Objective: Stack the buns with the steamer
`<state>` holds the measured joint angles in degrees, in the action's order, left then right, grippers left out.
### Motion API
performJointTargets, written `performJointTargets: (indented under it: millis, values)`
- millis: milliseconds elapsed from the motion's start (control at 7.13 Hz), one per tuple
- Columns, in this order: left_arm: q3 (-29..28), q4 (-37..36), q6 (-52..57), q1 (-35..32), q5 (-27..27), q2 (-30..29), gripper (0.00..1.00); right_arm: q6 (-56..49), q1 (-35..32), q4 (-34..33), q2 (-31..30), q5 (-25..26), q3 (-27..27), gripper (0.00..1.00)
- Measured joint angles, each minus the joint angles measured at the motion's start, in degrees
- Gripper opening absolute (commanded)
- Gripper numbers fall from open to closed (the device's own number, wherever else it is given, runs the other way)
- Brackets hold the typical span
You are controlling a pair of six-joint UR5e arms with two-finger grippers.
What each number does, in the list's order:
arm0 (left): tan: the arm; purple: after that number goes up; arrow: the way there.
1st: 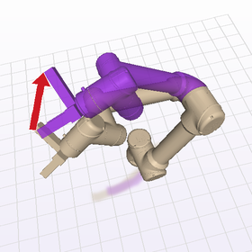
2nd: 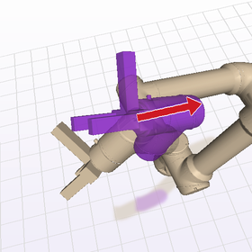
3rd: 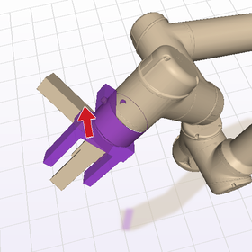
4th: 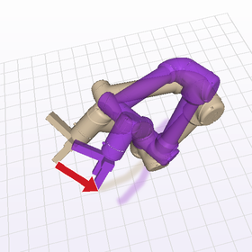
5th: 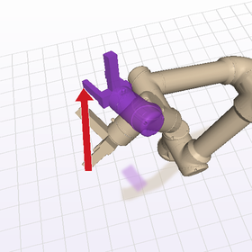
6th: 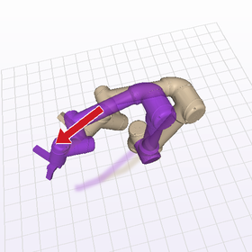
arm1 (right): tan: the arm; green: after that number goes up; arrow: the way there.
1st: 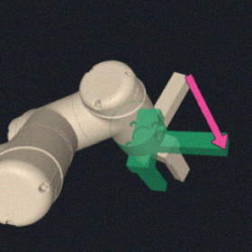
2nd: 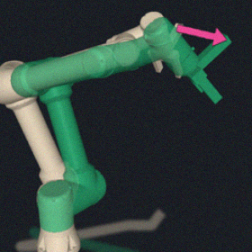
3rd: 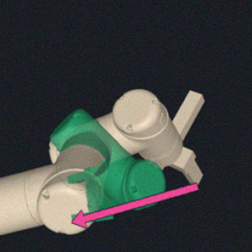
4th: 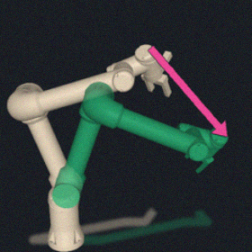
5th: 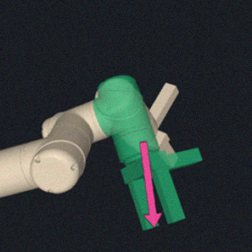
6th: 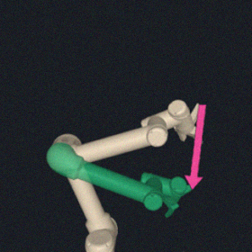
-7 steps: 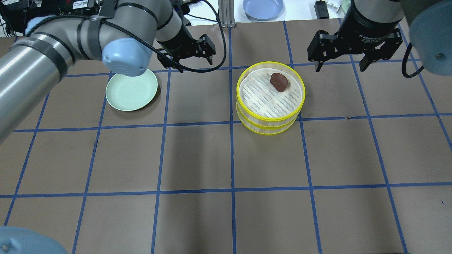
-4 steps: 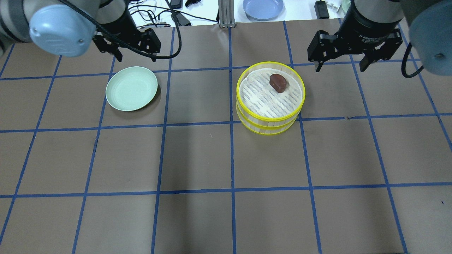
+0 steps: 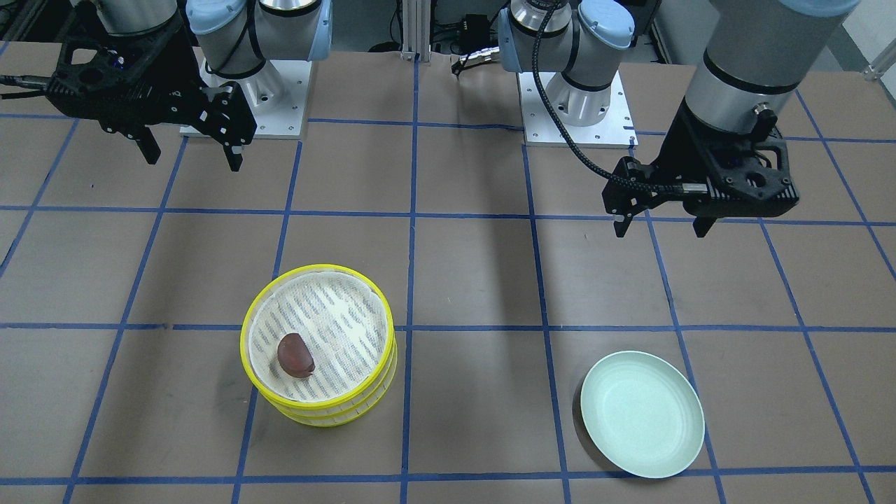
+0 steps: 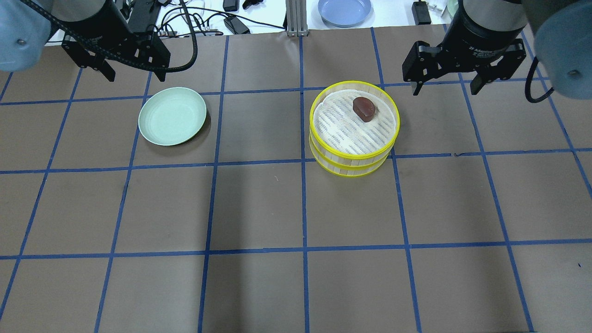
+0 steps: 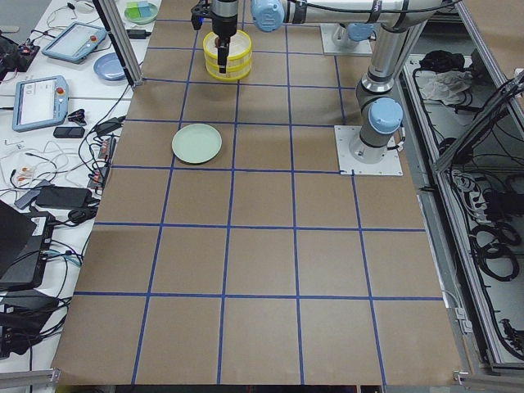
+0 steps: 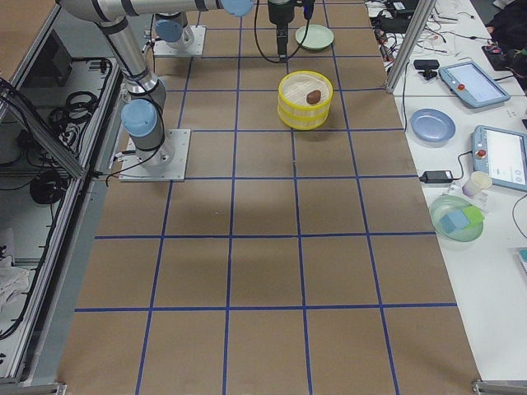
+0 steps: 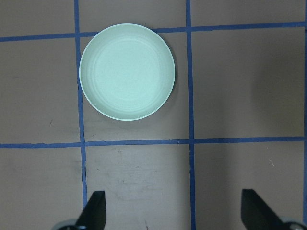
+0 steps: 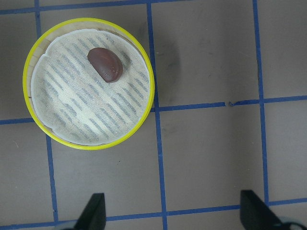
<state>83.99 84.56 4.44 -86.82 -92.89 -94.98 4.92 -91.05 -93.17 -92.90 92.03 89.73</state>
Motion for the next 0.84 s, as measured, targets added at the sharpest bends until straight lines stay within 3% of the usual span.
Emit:
performJointTargets:
  millis: [841]
  values:
    - [1.66,0.21,-0.79,0.08,0.13,0.57,1.00,0.00,0.00,0.01,0.19,-0.01,0.00,1.00]
